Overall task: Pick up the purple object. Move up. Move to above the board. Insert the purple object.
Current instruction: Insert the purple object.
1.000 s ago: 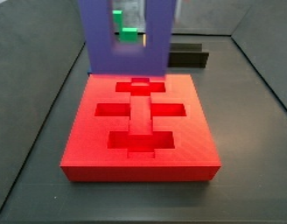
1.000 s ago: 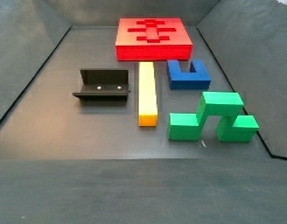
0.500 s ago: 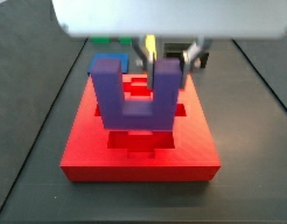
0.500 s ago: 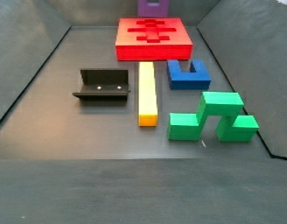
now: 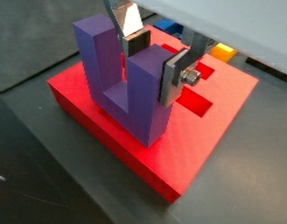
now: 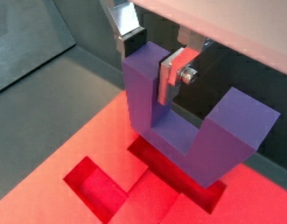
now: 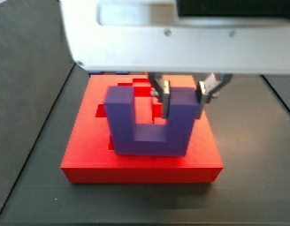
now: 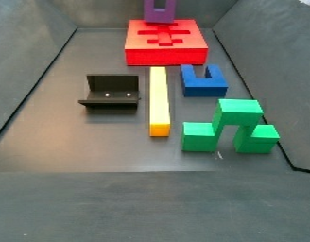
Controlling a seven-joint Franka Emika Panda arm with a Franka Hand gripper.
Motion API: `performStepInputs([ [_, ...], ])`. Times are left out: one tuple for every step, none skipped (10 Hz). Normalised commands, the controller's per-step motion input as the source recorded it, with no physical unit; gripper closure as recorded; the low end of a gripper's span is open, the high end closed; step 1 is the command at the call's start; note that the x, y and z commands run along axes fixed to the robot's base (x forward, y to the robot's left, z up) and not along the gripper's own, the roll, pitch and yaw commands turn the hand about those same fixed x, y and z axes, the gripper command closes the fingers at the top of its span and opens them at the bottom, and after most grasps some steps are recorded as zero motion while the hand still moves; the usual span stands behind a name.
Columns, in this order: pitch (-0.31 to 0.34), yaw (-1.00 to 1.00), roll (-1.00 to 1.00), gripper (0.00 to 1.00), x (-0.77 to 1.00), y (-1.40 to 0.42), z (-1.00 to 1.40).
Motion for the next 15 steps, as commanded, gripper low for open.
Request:
performStepInputs([
  [0.000, -0.05, 0.08, 1.00, 0.00, 0.22, 0.00],
  [0.000, 0.00, 0.09, 1.00, -0.10, 0.11, 0.00],
  [0.000, 0.08, 0.10, 1.00, -0.17, 0.00, 0.00],
  [0.000, 0.17, 0.12, 1.00, 0.00, 0.00, -0.02],
  [0.000, 0.06, 0.12, 1.00, -0.08, 0.01, -0.08],
  [0.000, 0.10, 0.05, 1.00, -0.09, 0.11, -0.01],
  [0.000, 0.18, 0.02, 1.00, 0.03, 0.12, 0.00],
  [0.000, 0.00, 0.00, 1.00, 0.00, 0.11, -0.01],
  [0.000, 0.00, 0.00, 1.00, -0.08, 0.09, -0.01],
  [-0.024, 0.00, 0.00, 1.00, -0.20, 0.14, 0.00],
  [-0.030, 0.02, 0.00, 1.00, -0.30, 0.01, 0.00],
  [-0.046, 0.03, 0.00, 1.00, -0.21, 0.00, 0.00],
  [-0.044, 0.07, 0.00, 1.00, -0.09, -0.03, 0.00],
  [-0.014, 0.11, 0.00, 1.00, 0.06, -0.05, -0.06],
  [0.000, 0.07, 0.02, 1.00, 0.09, 0.00, -0.21],
])
